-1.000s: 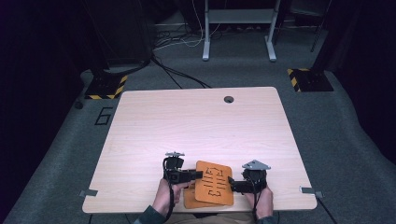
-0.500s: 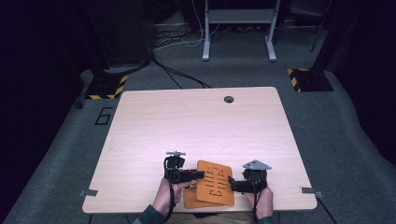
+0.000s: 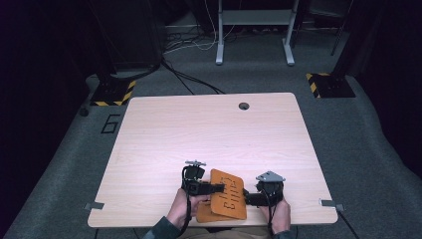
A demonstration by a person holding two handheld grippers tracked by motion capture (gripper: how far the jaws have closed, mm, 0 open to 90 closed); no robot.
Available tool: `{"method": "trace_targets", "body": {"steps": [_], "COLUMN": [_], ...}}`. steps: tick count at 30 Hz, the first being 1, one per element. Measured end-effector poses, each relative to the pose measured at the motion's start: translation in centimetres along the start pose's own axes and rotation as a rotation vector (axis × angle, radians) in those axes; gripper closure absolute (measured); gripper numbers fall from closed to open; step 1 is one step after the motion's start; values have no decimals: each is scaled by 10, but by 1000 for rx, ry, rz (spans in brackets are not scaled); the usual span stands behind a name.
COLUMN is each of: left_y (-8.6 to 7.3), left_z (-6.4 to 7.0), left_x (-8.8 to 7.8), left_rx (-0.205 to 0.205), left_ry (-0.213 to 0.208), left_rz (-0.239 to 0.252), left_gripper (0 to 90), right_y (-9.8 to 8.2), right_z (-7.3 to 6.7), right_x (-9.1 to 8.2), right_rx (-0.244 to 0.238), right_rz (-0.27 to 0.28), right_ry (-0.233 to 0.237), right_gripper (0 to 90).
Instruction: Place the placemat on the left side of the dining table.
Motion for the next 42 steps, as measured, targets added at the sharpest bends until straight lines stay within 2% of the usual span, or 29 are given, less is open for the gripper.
{"method": "trace_targets", "body": {"steps": [1, 5, 13, 17, 23, 26, 29, 35, 42], "left_y": [1, 2, 7, 9, 11, 11, 12, 18, 24], "left_z": [0, -1, 4, 6, 9, 13, 14, 10, -2], "left_x": [1, 0, -6, -9, -15, -17, -20, -30, -40], "left_rx": [-16, -15, -26, -27, -55, -33, -34, -47, -76], "left_ry": [-4, -16, -30, -35, -90, -78, -82, -94, -96], "left_rz": [10, 9, 36, 46, 61, 73, 82, 123, 156], "left_gripper": [719, 737, 791, 811, 859, 862, 863, 862, 862], "right_y": [0, 0, 0, -1, -2, -2, -2, -1, -1], "right_z": [0, 0, 4, 6, 14, 12, 13, 14, 14], "right_x": [0, 0, -3, -4, -8, -7, -8, -7, -5], "right_rx": [3, -2, 32, 48, 76, 67, 67, 73, 50], "right_rz": [1, -1, 29, 35, 52, 41, 47, 45, 30], "right_ry": [0, 1, 0, -17, -13, -13, -13, -8, -20], "right_gripper": [55, 55, 59, 58, 53, 51, 51, 50, 49]}}
Point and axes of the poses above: each handheld gripper's, and its own axes: x roughly forward along the jaws, y roughly out of its top, z roughly to its right, the point moved 4 cm from there along x, roughly forward along the jaws, and after that the axes turned 14 degrees about y, right-handed, at the moved point
